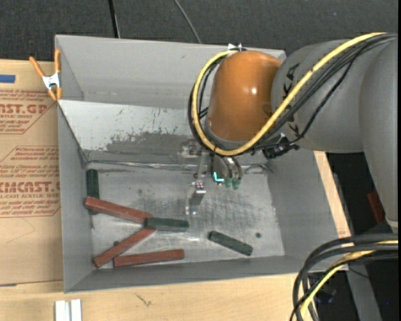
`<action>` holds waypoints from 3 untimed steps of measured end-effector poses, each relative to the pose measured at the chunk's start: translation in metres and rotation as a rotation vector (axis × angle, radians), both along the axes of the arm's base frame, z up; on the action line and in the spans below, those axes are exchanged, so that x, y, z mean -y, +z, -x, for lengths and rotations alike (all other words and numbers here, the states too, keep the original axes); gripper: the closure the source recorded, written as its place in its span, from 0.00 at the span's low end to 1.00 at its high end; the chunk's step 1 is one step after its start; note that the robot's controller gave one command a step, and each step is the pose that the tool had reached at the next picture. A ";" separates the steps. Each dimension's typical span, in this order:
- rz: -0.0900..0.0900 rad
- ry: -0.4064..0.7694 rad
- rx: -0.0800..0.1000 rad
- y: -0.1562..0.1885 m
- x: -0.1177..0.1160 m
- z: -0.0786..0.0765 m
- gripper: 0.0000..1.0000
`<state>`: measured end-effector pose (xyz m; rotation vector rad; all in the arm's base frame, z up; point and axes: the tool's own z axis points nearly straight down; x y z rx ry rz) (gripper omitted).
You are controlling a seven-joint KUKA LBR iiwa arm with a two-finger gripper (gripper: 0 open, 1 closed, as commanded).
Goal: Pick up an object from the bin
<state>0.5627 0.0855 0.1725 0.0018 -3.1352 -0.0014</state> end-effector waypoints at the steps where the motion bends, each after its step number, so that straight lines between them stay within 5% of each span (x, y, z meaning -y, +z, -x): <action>1: -0.001 -0.001 0.008 0.004 0.000 -0.002 0.00; 2: -0.001 -0.045 -0.002 -0.101 -0.008 0.046 1.00; 3: -0.001 -0.046 -0.001 -0.100 -0.008 0.046 1.00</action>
Offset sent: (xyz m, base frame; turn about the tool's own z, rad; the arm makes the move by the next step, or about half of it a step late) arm -0.0451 0.0060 -0.1025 0.0472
